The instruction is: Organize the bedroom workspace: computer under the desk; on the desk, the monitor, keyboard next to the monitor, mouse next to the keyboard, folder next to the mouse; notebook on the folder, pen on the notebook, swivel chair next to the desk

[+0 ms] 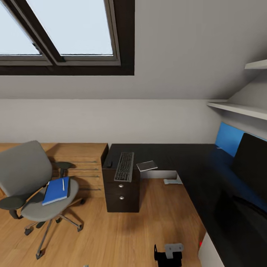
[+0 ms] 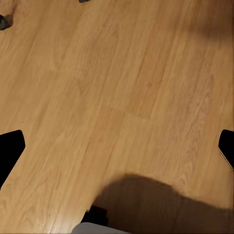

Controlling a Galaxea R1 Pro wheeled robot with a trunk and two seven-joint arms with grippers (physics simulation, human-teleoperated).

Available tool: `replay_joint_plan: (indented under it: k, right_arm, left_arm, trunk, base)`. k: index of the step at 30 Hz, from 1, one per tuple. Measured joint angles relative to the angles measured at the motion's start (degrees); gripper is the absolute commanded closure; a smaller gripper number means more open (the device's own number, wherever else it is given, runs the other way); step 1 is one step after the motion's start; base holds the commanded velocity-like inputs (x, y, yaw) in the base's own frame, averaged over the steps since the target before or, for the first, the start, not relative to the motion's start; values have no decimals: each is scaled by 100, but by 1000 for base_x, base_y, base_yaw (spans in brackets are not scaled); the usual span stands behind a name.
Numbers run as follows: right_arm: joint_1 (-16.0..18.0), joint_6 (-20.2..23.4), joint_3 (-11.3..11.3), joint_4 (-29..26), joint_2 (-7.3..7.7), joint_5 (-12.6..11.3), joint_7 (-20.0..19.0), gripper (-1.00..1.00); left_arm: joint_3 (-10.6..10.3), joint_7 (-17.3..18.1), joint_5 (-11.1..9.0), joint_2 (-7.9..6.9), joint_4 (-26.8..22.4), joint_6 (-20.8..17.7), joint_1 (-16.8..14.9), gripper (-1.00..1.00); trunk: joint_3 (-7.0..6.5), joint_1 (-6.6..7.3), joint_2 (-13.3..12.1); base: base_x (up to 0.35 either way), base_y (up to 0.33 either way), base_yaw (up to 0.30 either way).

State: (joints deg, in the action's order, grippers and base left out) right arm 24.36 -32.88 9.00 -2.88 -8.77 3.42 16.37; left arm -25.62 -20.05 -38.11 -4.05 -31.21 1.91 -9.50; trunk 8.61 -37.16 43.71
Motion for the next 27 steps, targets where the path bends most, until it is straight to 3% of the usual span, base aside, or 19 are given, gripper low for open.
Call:
replay_joint_plan:
  k: [6, 19, 27]
  right_arm:
    - [-1, 1, -1, -1, 0, 0, 0, -100]
    - [1, 7, 2, -1, 0, 0, 0, -100]
    - [1, 10, 2, -1, 0, 0, 0, -100]
  left_arm:
    - [0, -1, 0, 0, 0, 0, 2, -100]
    - [0, -4, -2, 0, -1, 0, 0, -100]
    - [3, 3, -7, 0, -6, 6, 0, -100]
  trunk:
    - [0, 0, -1]
    - [0, -1, -1]
    - [0, -4, -2]
  base:
    - [321, 140, -167]
    - [244, 256, -15]
    - [-36, 317, 0]
